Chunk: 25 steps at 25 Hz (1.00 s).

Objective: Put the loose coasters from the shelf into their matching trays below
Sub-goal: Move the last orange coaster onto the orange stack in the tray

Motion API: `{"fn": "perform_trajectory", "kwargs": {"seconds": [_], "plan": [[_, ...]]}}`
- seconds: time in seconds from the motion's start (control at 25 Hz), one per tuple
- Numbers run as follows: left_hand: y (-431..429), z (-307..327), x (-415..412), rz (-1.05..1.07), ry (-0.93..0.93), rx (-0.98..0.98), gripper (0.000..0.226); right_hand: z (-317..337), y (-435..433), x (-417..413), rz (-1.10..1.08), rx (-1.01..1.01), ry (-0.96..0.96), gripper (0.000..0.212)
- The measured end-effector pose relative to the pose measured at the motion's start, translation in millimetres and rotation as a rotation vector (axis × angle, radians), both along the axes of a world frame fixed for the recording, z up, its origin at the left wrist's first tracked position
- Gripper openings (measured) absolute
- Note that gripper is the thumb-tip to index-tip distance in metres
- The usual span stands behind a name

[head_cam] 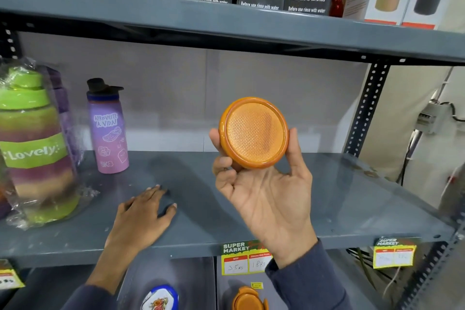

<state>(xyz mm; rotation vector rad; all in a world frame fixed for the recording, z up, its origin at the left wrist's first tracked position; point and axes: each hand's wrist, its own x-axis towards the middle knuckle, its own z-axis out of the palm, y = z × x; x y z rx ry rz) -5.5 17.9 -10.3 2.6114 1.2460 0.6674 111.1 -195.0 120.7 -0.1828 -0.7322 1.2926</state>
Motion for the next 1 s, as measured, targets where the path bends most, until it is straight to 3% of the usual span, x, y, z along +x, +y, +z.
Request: {"fn": "perform_trajectory", "kwargs": {"seconds": [0.24, 0.48, 0.64, 0.8, 1.0], "plan": [[-5.6, 6.9, -0.3, 0.004, 0.037, -0.018, 0.059, -24.2, -5.9, 4.8, 0.099, 0.04, -0.077, 0.079], [-4.7, 7.8, -0.9, -0.018, 0.08, -0.046, 0.058, -100.8, -32.9, 18.1, 0.071, 0.012, -0.194, 0.093], [2.9, 5.2, 1.2, -0.03, 0.088, -0.046, 0.057, -156.1, -50.5, 26.6, -0.005, -0.069, -0.287, 0.086], [4.2, 2.1, 1.5, -0.039, 0.08, -0.025, 0.057, -221.1, -68.7, 40.1, -0.302, -0.344, -0.616, 0.097], [7.3, -1.3, 0.7, -0.04, 0.074, -0.011, 0.056, -296.6, -78.8, 57.5, -0.404, -0.641, -0.701, 0.087]]}}
